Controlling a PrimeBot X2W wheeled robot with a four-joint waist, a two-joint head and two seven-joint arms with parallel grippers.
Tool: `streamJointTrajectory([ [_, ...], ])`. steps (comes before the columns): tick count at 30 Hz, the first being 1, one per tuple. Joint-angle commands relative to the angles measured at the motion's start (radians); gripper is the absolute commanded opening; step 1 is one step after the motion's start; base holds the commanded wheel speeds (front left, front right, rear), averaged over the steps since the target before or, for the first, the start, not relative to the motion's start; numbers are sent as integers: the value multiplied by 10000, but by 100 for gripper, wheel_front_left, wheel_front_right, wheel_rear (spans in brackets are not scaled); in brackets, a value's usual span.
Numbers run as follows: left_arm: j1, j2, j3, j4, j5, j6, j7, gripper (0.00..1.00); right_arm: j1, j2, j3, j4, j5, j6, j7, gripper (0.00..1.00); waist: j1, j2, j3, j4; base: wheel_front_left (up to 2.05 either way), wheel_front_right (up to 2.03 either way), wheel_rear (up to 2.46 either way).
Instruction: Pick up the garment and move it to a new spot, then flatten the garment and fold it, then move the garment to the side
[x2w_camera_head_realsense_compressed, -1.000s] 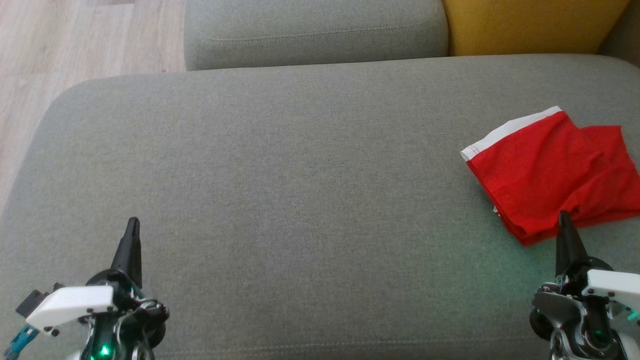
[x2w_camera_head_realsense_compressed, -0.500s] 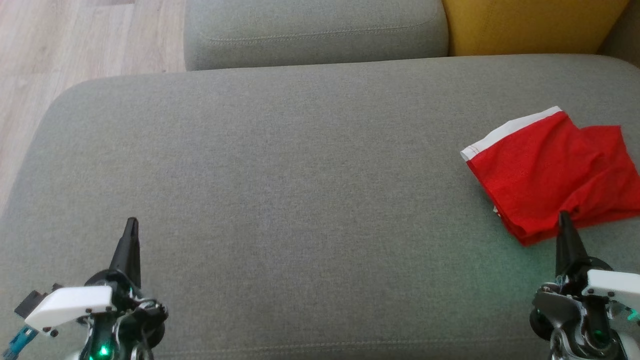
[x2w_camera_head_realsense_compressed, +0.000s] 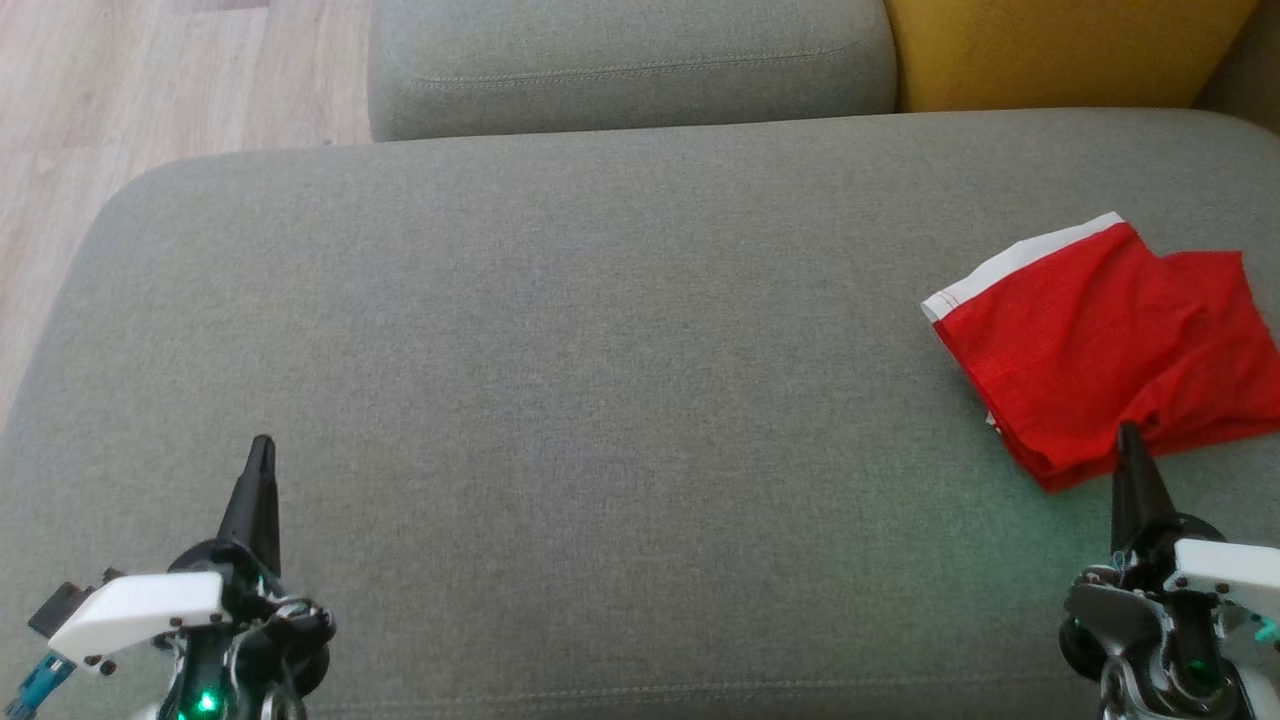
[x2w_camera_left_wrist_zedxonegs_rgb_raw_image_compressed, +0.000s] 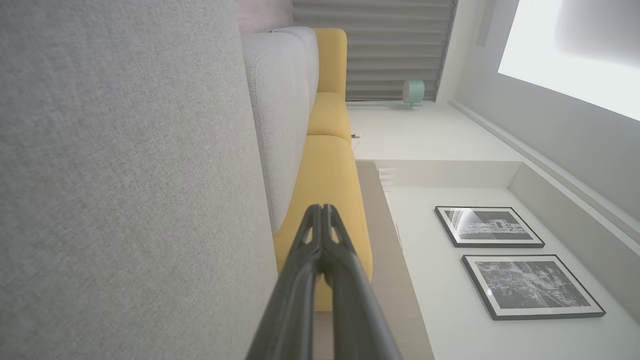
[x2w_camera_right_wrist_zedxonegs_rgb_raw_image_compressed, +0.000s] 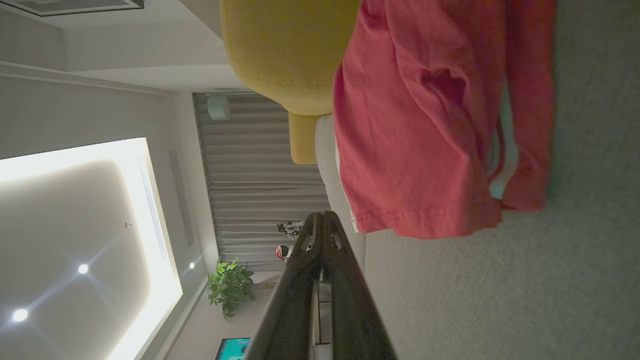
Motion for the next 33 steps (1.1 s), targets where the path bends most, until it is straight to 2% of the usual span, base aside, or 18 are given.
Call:
streamJointTrajectory([
  [1, -557, 72, 352, -279, 25, -73, 71, 0, -520, -75, 200, -313, 71, -7, 59, 0, 0, 0, 0, 1, 0, 0, 0],
  [33, -562, 36, 404, -278, 68, -73, 113, 0, -520, -75, 201, -313, 71, -7, 58, 0, 0, 0, 0, 1, 0, 0, 0],
])
